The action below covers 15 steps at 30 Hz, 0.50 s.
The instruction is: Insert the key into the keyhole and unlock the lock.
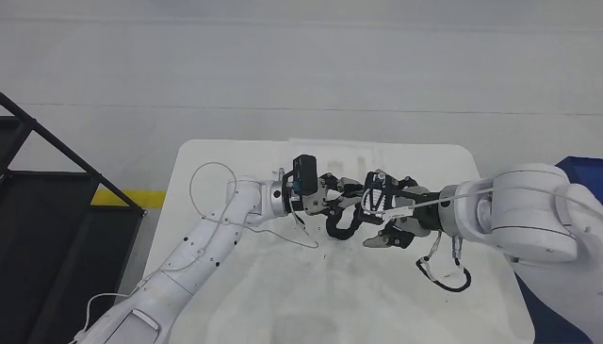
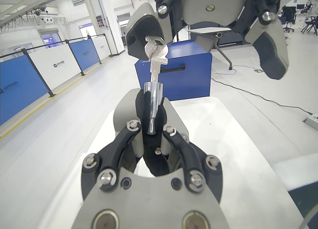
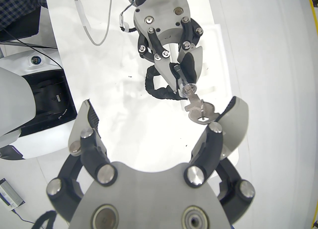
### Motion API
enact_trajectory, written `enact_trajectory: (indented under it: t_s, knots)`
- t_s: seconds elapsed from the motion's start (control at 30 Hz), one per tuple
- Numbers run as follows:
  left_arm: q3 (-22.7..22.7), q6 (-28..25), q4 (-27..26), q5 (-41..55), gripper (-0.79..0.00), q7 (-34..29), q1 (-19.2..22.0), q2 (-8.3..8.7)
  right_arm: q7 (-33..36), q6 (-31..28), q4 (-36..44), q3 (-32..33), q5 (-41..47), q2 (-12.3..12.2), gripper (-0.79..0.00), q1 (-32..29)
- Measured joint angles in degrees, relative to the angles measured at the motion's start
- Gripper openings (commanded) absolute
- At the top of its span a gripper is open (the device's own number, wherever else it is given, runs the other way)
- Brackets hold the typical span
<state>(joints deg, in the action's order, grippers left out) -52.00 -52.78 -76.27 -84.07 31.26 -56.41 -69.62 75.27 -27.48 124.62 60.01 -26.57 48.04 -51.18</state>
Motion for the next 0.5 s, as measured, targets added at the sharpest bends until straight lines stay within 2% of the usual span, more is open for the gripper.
enact_trajectory:
  t_s: [0.17, 0.27, 0.5]
  knots:
    - [-0.80, -2.07, -0.65, 0.42, -0.785, -2.34, -0.38, 0.45, -2.84, -1.09, 0.23, 0.52, -2.51, -0.13, 0.000, -0.88]
    - [-1.39, -3.39, -0.59, 1.59, -0.785, -4.31, -0.41, 0.67, -4.89, -6.00, 0.43, 1.38, -5.50, -0.47, 0.000, -0.98]
    - [-1.87, -5.26, -1.13, 4.90, -0.785, -9.16, -0.13, 1.10, -16.04, -17.57, 0.06, -0.92, -20.17, -2.95, 0.000, -0.45]
